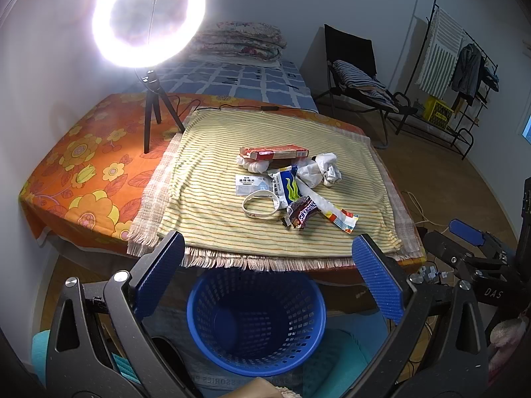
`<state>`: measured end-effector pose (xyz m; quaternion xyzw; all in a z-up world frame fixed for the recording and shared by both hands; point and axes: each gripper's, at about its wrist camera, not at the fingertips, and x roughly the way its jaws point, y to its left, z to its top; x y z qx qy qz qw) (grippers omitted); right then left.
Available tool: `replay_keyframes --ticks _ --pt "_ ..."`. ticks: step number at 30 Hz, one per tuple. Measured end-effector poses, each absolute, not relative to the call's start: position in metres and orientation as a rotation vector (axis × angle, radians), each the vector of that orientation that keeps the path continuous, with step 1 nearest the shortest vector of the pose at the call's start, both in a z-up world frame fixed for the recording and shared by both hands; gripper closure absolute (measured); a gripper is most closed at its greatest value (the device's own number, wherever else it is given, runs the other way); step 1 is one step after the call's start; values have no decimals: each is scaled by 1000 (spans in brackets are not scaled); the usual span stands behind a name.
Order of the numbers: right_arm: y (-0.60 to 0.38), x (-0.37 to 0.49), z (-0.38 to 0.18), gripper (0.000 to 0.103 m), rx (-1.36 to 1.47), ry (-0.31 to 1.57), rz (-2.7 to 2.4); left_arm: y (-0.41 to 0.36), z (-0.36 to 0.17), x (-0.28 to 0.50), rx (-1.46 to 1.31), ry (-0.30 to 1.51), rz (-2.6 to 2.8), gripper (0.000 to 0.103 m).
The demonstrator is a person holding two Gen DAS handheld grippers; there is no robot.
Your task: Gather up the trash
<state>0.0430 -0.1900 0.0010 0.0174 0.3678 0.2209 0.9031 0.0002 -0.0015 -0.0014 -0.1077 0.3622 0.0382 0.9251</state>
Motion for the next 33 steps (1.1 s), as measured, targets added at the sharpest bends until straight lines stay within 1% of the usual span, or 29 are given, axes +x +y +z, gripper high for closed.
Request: replay_keyframes --ticks 14,33 --pt "-191 41 4 0 69 735 502 5 2 -8 -224 743 82 0" --pt "-188 43 -2 0 70 759 511 5 -2 0 -218 758 83 0"
